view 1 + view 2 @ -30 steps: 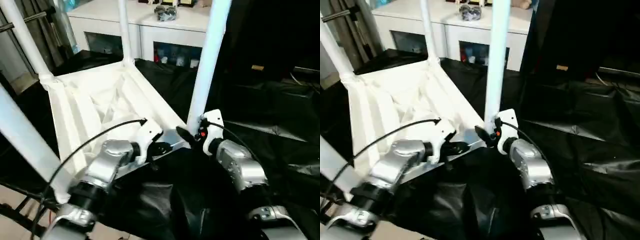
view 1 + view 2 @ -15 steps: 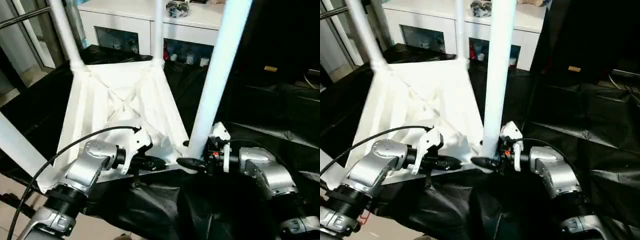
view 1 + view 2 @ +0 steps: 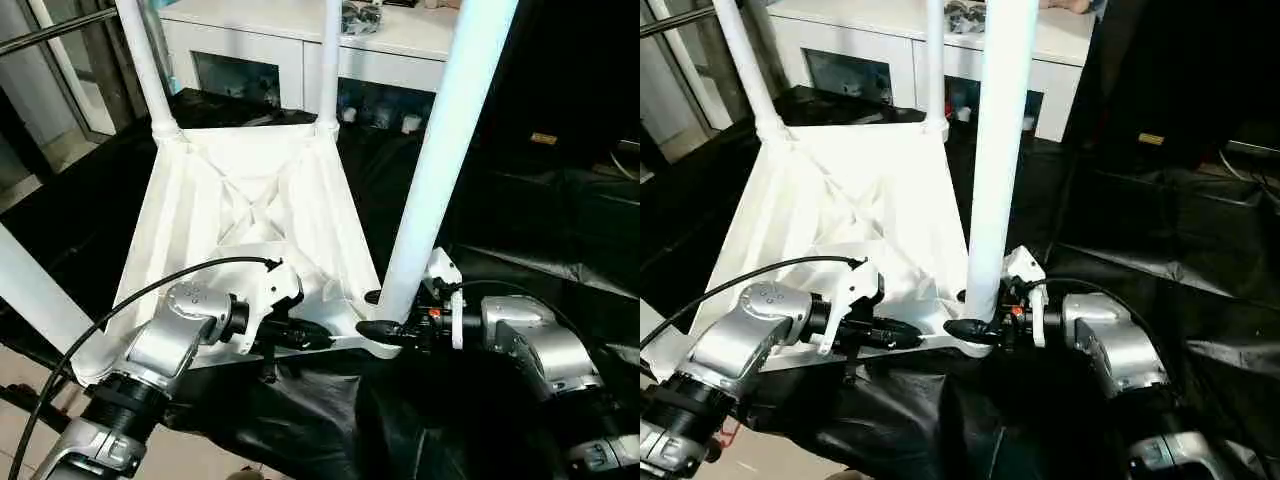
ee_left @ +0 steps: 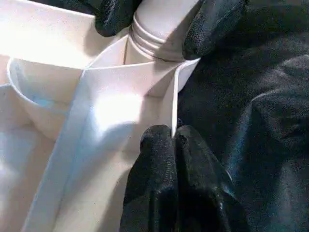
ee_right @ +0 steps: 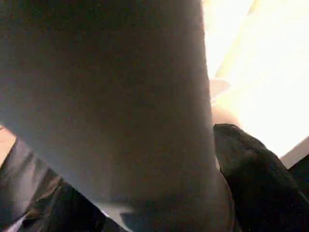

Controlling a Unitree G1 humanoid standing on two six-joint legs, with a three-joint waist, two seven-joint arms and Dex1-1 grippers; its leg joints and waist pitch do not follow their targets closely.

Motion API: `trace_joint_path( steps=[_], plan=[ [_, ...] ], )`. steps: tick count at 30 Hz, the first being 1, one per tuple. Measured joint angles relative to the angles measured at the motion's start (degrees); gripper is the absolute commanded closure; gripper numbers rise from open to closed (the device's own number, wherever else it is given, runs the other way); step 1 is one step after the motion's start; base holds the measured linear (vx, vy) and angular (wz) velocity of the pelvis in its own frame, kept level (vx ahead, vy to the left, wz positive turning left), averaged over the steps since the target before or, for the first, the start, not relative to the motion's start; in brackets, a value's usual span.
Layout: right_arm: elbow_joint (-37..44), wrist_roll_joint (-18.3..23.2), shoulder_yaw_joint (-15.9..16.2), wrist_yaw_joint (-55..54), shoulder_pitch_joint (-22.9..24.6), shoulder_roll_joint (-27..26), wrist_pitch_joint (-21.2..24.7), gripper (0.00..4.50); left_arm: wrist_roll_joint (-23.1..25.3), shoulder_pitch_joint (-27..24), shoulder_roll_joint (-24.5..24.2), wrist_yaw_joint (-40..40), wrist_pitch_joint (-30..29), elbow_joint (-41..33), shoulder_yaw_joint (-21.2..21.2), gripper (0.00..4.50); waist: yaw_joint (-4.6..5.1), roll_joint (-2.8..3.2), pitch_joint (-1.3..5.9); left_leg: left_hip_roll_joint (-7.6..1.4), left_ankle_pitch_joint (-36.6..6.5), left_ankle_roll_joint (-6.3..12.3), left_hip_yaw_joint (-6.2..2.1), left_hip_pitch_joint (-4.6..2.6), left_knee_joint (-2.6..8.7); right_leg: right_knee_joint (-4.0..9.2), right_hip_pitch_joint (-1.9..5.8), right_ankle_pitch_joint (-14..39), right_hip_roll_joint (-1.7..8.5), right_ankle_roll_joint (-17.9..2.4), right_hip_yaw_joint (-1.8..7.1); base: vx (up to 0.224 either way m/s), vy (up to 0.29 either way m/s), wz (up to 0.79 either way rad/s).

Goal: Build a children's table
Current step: Rotate leg to tighten

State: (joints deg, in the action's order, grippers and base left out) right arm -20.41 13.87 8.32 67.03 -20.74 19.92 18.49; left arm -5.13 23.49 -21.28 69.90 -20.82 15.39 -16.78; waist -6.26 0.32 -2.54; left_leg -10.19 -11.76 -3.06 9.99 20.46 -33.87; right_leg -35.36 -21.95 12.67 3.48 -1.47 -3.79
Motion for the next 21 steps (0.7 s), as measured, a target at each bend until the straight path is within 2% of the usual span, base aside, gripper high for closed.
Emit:
trace_joint_path(
  steps=[2, 4, 6, 10, 15, 17, 21],
  plan=[
    [-0.5, -0.5, -0.8, -2.8, 0.1, -1.2, -0.8, 1.66, 0.4, 0.0, 0.7, -1.6, 0.0, 0.3, 0.4, 4.5, 0.17, 0.0, 0.0, 0.0, 0.0, -0.09, 0.0, -0.1, -0.03, -0.08, 0.05, 0.0, 0.0, 0.0, 0.02, 0.0, 0.0, 0.0],
    [-4.5, -2.0, -3.2, -11.7, -1.6, -5.0, -2.5, 1.72, 1.6, 1.0, 3.3, -6.9, 0.0, 2.8, 1.8, 4.5, 0.85, -0.07, -0.04, 0.01, 0.0, -0.49, 0.01, -0.39, -0.03, -0.24, 0.29, 0.0, 0.0, 0.0, 0.08, 0.0, 0.0, 0.0],
    [-7.5, -3.0, -5.3, -19.7, -3.8, -7.8, -3.1, 1.79, 2.8, 2.8, 5.8, -11.6, -0.4, 5.0, 2.3, 4.5, 1.47, -0.21, -0.13, 0.02, 0.0, -0.62, 0.01, -0.46, 0.0, -0.32, 0.2, 0.0, 0.01, 0.0, 0.08, -0.029, -0.005, -0.02],
    [-9.3, -4.2, -7.6, -30.4, -4.9, -10.8, -3.1, 1.86, 4.2, 4.2, 9.9, -18.5, -0.8, 7.3, 2.4, 4.5, 1.61, -0.19, -0.11, 0.01, 0.1, -0.73, 0.0, -0.55, 0.16, -0.36, 0.36, 0.1, 0.0, 0.2, 0.07, -0.014, -0.003, -0.01],
    [-9.6, -5.1, -8.2, -35.1, -5.3, -12.5, -3.7, 1.86, 4.8, 4.2, 11.9, -21.3, -2.2, 7.3, 3.1, 4.5, 1.59, 0.11, 0.1, 0.01, 0.2, -0.83, 0.0, -0.53, 0.26, -0.35, 0.33, 0.0, 0.0, 0.2, 0.07, 0.0, 0.0, 0.0],
    [-9.8, -5.3, -8.4, -35.2, -5.3, -12.7, -4.1, 1.32, 4.8, 4.2, 12.1, -21.4, -2.5, 7.3, 3.1, 4.5, 1.6, 0.14, 0.13, 0.01, 0.1, -0.83, 0.0, -0.52, 0.27, -0.35, 0.33, 0.0, -0.01, 0.2, 0.07, 0.0, 0.0, 0.0],
    [-9.9, -5.1, -8.7, -35.0, -5.4, -13.5, -4.1, 0.92, 4.9, 3.6, 11.7, -20.8, -2.5, 6.1, 2.7, 4.5, 1.91, 0.14, 0.13, 0.01, 0.1, -0.83, 0.0, -0.48, 0.27, -0.33, 0.27, -0.1, -0.01, 0.0, 0.07, 0.0, 0.0, 0.0]
  ],
)
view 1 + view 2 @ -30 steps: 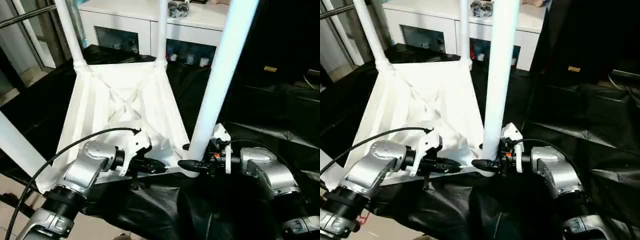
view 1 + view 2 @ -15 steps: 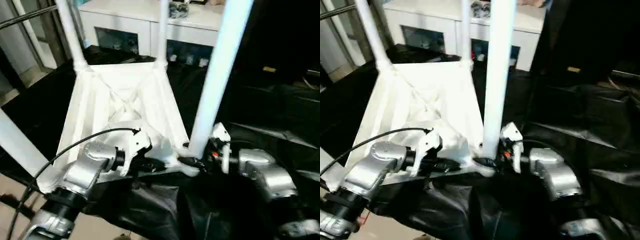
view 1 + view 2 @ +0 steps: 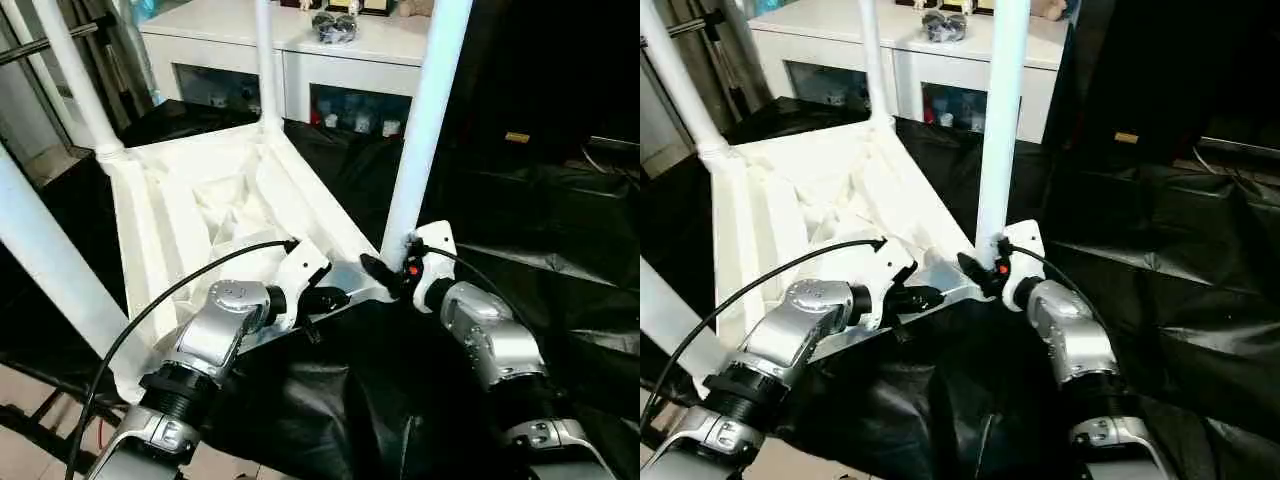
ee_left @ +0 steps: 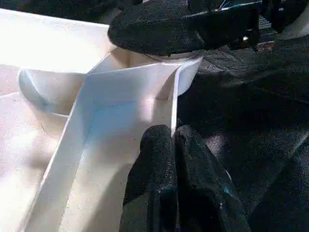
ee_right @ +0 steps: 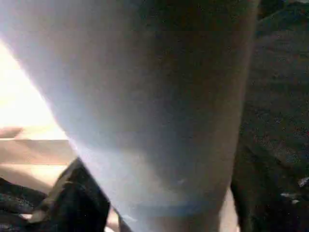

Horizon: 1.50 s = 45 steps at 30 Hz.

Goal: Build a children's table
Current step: Rotate leg to tighten

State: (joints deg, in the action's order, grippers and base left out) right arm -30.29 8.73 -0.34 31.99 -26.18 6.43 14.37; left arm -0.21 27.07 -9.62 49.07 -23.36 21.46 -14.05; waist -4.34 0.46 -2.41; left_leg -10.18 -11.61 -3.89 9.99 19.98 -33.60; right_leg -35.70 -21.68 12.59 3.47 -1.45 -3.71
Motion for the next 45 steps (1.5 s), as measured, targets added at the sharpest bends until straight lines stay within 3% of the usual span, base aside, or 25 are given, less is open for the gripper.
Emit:
trace_joint_path(
  steps=[3, 11, 18, 26, 28, 35, 38, 41, 45],
  plan=[
    [1.0, -0.3, 0.7, 3.3, 0.4, 0.5, 0.0, 0.92, -0.1, -0.7, -1.7, 2.1, 0.0, -1.7, -0.2, 4.5, 0.46, -0.05, -0.02, -0.01, 0.0, 0.0, -0.01, 0.11, 0.05, 0.0, -0.15, 0.0, -0.03, 0.0, 0.0, 0.0, 0.0, 0.0],
    [3.1, 1.2, 4.6, 17.0, 1.7, 5.9, -0.2, 0.92, -2.6, -1.9, -7.0, 11.0, 1.3, -3.7, -0.8, 4.5, 0.53, -0.06, -0.04, -0.04, 0.1, 0.48, -0.01, 0.33, 0.19, 0.26, -0.31, 0.2, -0.04, 0.0, -0.13, 0.0, 0.0, 0.0],
    [7.6, 4.8, 7.6, 32.8, 4.4, 13.1, 2.5, 0.92, -4.6, -2.3, -11.1, 19.7, 1.3, -5.0, -2.4, 4.5, -1.23, -0.02, -0.08, -0.06, -0.1, 0.78, -0.01, 0.52, -0.22, 0.38, -0.3, 0.1, 0.01, 0.0, -0.13, 0.0, 0.0, 0.0],
    [9.1, 5.5, 8.9, 37.9, 4.9, 15.7, 4.7, 1.33, -5.2, -2.3, -12.3, 22.8, 1.4, -5.2, -3.4, 4.5, -1.83, -0.06, -0.1, -0.09, -0.1, 0.78, -0.01, 0.5, -0.27, 0.29, -0.28, 0.1, 0.01, 0.0, -0.14, 0.0, 0.0, 0.0],
    [9.4, 5.5, 9.0, 37.9, 4.9, 15.7, 5.1, 1.57, -5.3, -2.3, -12.3, 23.0, 1.4, -5.2, -3.4, 4.5, -1.88, -0.08, -0.11, -0.09, -0.1, 0.78, -0.01, 0.5, -0.27, 0.3, -0.28, 0.1, 0.0, 0.0, -0.14, 0.0, 0.0, 0.0],
    [10.4, 5.3, 8.6, 36.6, 5.7, 14.9, 5.2, 1.73, -5.5, -2.4, -12.1, 22.0, 1.4, -5.3, -3.3, 4.5, -2.04, -0.1, -0.13, -0.09, -0.1, 0.78, -0.01, 0.49, -0.29, 0.26, -0.28, 0.1, 0.01, 0.0, -0.14, 0.0, 0.0, 0.0],
    [9.1, 3.9, 7.3, 30.1, 5.5, 12.4, 3.7, 1.77, -4.5, -2.4, -10.4, 17.9, 1.3, -4.6, -2.3, 4.5, -1.85, -0.16, -0.12, -0.09, -0.1, 0.61, -0.01, 0.31, -0.33, 0.12, -0.2, 0.1, 0.01, -0.1, -0.12, 0.0, 0.0, 0.0],
    [3.2, 1.5, 4.4, 16.2, 1.9, 7.0, 2.2, 1.84, -2.8, -0.5, -6.3, 9.4, 0.5, -1.4, -0.7, 4.5, -0.54, -0.35, -0.2, -0.08, -0.1, 0.16, 0.0, 0.05, -0.3, -0.06, -0.06, 0.1, 0.01, -0.1, -0.05, -0.018, -0.003, -0.02],
    [0.8, 0.4, 1.4, 4.2, 0.5, 3.0, 2.3, 1.88, -2.1, 0.4, -1.7, 1.4, -1.6, -0.3, -0.2, 4.5, -0.01, -0.37, -0.2, -0.08, 0.0, -0.03, -0.02, -0.04, -0.11, -0.05, -0.04, 0.1, 0.01, 0.1, -0.06, -0.028, -0.003, -0.04]
  ],
)
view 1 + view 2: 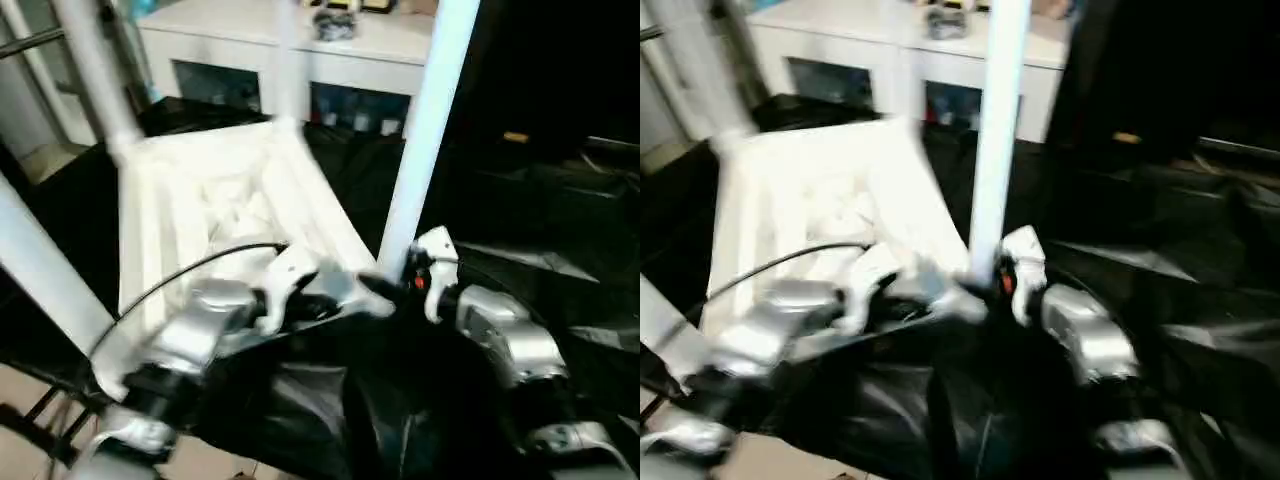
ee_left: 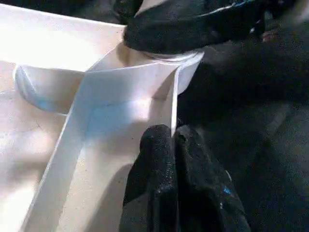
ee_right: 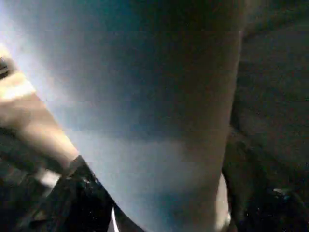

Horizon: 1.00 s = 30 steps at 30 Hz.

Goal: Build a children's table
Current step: Rotate leg to tighten

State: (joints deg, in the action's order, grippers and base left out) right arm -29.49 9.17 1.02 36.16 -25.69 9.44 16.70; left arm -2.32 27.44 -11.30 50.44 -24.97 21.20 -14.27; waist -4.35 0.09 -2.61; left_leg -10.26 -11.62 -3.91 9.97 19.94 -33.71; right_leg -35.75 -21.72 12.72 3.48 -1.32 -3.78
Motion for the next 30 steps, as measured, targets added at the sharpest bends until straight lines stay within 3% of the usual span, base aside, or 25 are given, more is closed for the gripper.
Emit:
trace_joint_path(
  steps=[3, 5, 12, 22, 27, 30],
  plan=[
    [-0.8, -0.7, -0.7, -5.8, -1.0, -2.3, -0.1, 1.89, 0.6, 0.1, 1.4, -2.9, -0.4, 0.1, 0.6, 4.5, 0.09, -0.01, 0.0, -0.01, 0.0, -0.06, -0.01, -0.02, 0.13, -0.02, -0.06, -0.1, -0.02, 0.0, -0.01, 0.0, 0.0, 0.0],
    [-1.8, -1.0, -1.3, -8.1, -1.3, -3.5, -1.2, 1.33, 1.0, 0.1, 2.0, -3.7, -0.6, 0.0, 0.7, 4.5, 0.22, -0.02, 0.01, -0.01, 0.1, -0.07, -0.02, -0.02, 0.14, -0.01, -0.07, -0.1, -0.03, 0.0, -0.01, 0.0, 0.0, 0.0],
    [-2.0, -0.9, -0.9, -4.5, -1.5, -3.5, -2.2, 0.79, 0.8, -0.2, 0.3, -1.7, -1.0, -1.5, -0.1, 4.5, 0.94, -0.04, -0.01, -0.01, 0.0, -0.07, -0.02, 0.08, 0.15, 0.07, -0.13, -0.3, -0.03, -0.3, -0.01, 0.0, 0.0, 0.0],
    [0.3, 0.7, 3.5, 13.5, -0.3, 4.1, -2.6, 0.79, -0.9, -0.7, -6.0, 8.3, 0.0, -4.0, -1.4, 4.5, 0.56, -0.07, -0.04, -0.04, 0.1, 0.4, -0.03, 0.24, 0.38, 0.55, -0.29, -0.3, -0.08, -0.2, -0.13, 0.0, 0.0, 0.0],
    [4.9, 4.5, 5.2, 25.5, 1.9, 9.5, 2.3, 0.79, -2.4, -1.5, -9.0, 14.3, 0.6, -5.2, -2.6, 4.5, -0.8, -0.01, -0.09, -0.04, 0.0, 0.63, -0.01, 0.39, 0.11, 0.63, -0.28, -0.3, -0.06, -0.2, -0.09, 0.0, 0.0, 0.0],
    [5.8, 4.8, 5.7, 28.3, 2.2, 10.6, 3.7, 0.95, -2.6, -1.8, -9.6, 15.9, 1.1, -5.3, -2.6, 4.5, -0.98, -0.01, -0.09, -0.04, 0.0, 0.61, -0.01, 0.39, 0.06, 0.57, -0.27, -0.3, -0.04, -0.2, -0.1, 0.0, 0.0, 0.0]
  ],
)
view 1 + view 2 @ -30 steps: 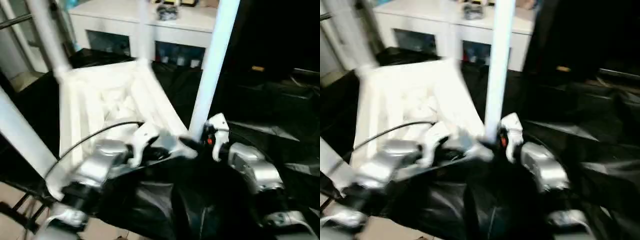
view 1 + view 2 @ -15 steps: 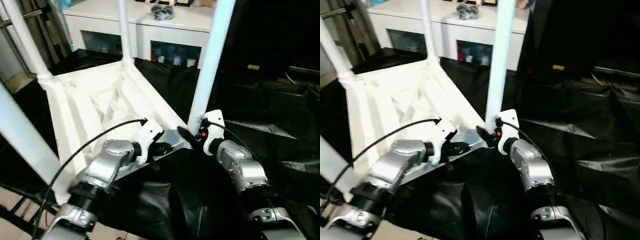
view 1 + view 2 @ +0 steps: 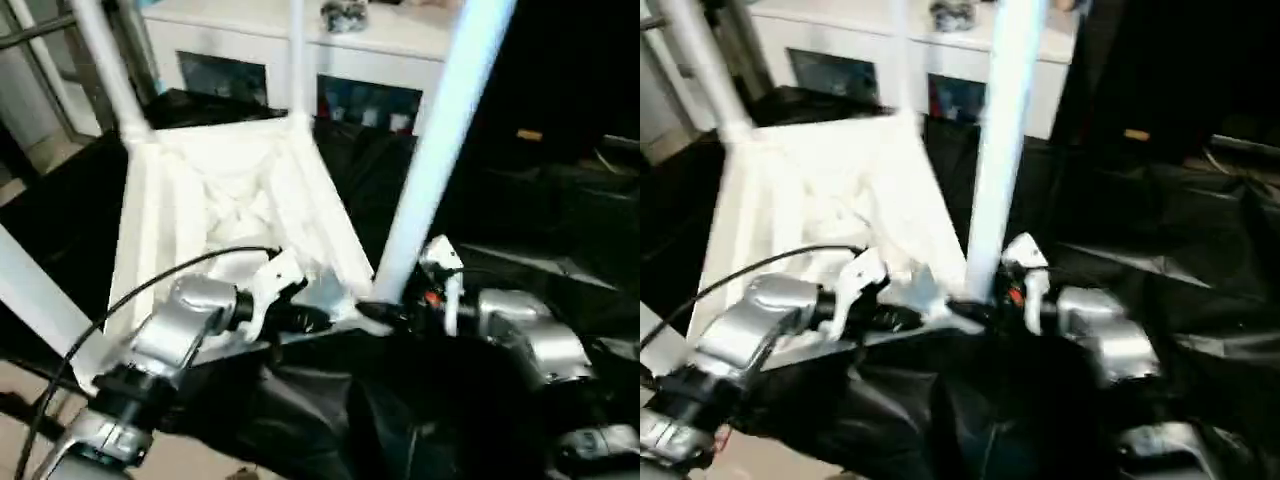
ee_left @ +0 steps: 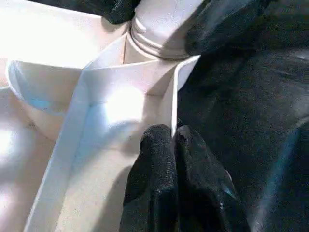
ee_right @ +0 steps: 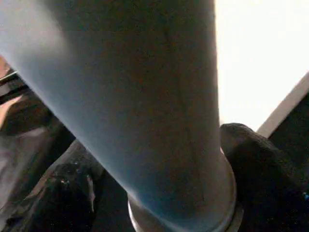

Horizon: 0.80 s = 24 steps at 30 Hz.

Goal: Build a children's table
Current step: Rotate leg to tighten

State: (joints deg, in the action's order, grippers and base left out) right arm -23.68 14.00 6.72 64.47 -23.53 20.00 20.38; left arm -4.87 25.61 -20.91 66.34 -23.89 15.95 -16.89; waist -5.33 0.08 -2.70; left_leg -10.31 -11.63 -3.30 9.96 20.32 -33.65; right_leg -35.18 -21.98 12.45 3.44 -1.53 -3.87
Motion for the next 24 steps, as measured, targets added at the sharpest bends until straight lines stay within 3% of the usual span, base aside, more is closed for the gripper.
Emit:
trace_joint_path(
  steps=[10, 15, 24],
  plan=[
    [1.7, -0.1, 1.7, 3.8, 0.8, 2.5, 0.7, 1.67, -1.0, -0.7, -1.4, 2.7, -0.1, -1.2, -1.0, 4.5, -0.36, -0.01, 0.0, -0.01, 0.0, -0.02, 0.0, -0.03, -0.02, -0.05, 0.02, 0.0, 0.0, 0.0, 0.0, 0.0, 0.0, 0.0],
    [3.1, -0.3, 1.5, 2.5, 1.6, 1.8, 0.5, 1.8, -1.0, -0.7, -1.0, 2.0, -0.1, -1.2, -0.9, 4.5, -0.46, -0.01, 0.0, -0.01, 0.0, -0.02, 0.0, -0.04, -0.02, -0.06, 0.02, 0.0, 0.0, 0.0, 0.0, 0.0, 0.0, 0.0],
    [-3.4, -3.0, -5.6, -22.1, -0.7, -8.3, -2.3, 1.92, 1.4, 1.3, 7.7, -14.1, -2.1, 3.4, 1.9, 4.5, 1.12, -0.06, 0.02, 0.0, 0.0, -0.55, -0.01, -0.33, -0.04, -0.06, 0.28, -0.3, 0.0, 0.1, 0.06, -0.011, 0.001, -0.02]
  ],
)
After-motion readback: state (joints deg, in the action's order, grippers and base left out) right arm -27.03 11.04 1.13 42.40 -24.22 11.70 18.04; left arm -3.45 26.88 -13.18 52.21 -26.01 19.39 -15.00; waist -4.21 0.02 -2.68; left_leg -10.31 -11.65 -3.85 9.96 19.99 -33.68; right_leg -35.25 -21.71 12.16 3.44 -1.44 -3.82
